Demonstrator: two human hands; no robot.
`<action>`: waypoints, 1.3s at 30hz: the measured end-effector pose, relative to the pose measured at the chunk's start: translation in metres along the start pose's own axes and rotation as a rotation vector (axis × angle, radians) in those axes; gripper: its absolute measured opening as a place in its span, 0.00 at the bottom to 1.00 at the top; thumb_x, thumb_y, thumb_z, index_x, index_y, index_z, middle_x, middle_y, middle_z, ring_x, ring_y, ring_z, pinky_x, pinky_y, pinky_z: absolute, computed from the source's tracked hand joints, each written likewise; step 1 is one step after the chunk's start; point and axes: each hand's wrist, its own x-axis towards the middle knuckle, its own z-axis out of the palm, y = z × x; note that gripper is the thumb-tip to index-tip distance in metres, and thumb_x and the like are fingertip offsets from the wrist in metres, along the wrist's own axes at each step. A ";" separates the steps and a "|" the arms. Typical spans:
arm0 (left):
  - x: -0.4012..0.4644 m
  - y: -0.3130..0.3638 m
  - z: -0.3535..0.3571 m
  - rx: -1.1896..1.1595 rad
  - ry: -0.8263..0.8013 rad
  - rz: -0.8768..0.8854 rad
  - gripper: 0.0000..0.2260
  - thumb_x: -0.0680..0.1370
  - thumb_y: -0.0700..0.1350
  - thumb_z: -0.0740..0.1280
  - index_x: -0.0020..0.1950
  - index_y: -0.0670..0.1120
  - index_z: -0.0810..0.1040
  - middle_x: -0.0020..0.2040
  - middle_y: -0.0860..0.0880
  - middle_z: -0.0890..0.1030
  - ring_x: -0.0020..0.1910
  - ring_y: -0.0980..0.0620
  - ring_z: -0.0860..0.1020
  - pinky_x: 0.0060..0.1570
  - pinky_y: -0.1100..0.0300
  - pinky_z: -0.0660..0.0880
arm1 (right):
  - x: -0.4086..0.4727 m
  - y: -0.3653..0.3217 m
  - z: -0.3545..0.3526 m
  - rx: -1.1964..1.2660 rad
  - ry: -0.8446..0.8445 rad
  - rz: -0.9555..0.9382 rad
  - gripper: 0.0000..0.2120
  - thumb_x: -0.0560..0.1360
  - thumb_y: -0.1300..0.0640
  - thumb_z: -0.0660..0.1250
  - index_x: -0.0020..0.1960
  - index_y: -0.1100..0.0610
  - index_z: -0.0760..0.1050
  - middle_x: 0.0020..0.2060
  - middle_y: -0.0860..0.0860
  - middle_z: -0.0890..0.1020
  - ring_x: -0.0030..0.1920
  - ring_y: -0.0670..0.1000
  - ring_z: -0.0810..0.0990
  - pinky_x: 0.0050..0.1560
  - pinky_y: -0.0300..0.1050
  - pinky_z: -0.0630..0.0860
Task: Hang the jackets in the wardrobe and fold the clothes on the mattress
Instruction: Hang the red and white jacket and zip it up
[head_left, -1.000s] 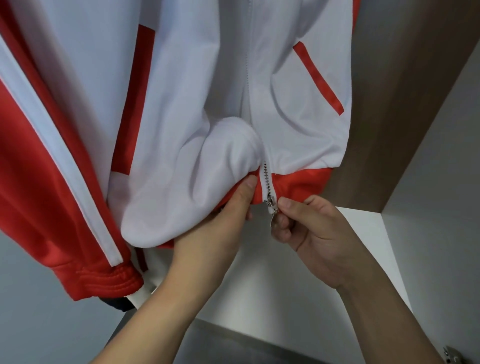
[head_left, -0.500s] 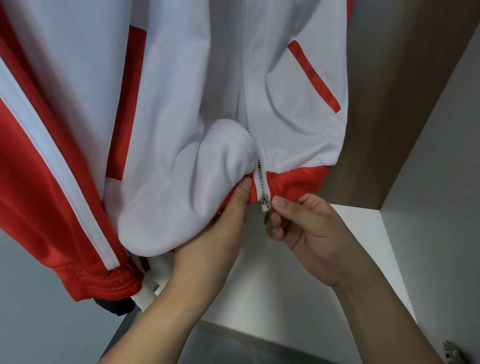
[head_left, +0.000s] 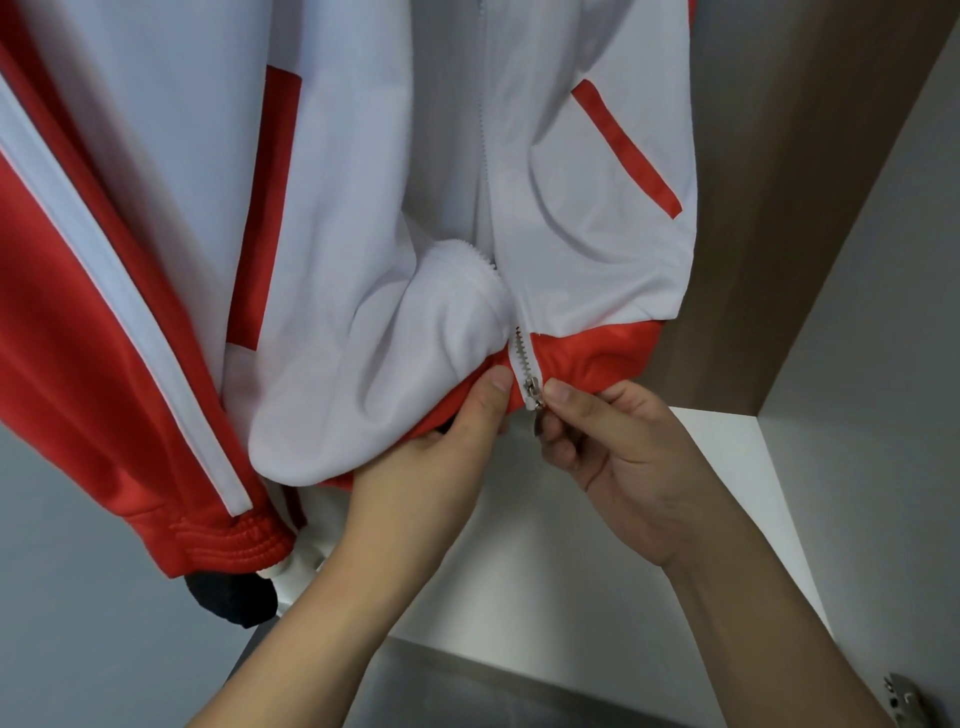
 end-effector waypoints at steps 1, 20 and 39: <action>0.001 -0.004 0.000 -0.016 -0.036 0.034 0.19 0.69 0.68 0.67 0.29 0.54 0.79 0.26 0.59 0.77 0.31 0.62 0.77 0.42 0.66 0.73 | 0.000 -0.001 0.000 -0.008 0.009 0.005 0.04 0.68 0.57 0.72 0.37 0.58 0.83 0.30 0.52 0.78 0.30 0.46 0.74 0.31 0.36 0.70; 0.023 -0.011 -0.012 0.450 -0.517 -0.204 0.23 0.77 0.64 0.62 0.34 0.48 0.80 0.26 0.52 0.79 0.24 0.55 0.75 0.33 0.61 0.73 | 0.003 -0.001 -0.006 0.098 0.138 0.073 0.07 0.69 0.58 0.70 0.38 0.62 0.76 0.30 0.54 0.80 0.28 0.45 0.76 0.30 0.35 0.73; 0.006 -0.010 0.012 0.560 -0.182 0.386 0.10 0.72 0.52 0.72 0.37 0.52 0.73 0.31 0.56 0.77 0.31 0.55 0.74 0.34 0.55 0.75 | -0.003 -0.011 -0.025 -0.266 0.139 0.034 0.22 0.57 0.48 0.76 0.37 0.60 0.70 0.33 0.53 0.65 0.33 0.47 0.62 0.40 0.43 0.61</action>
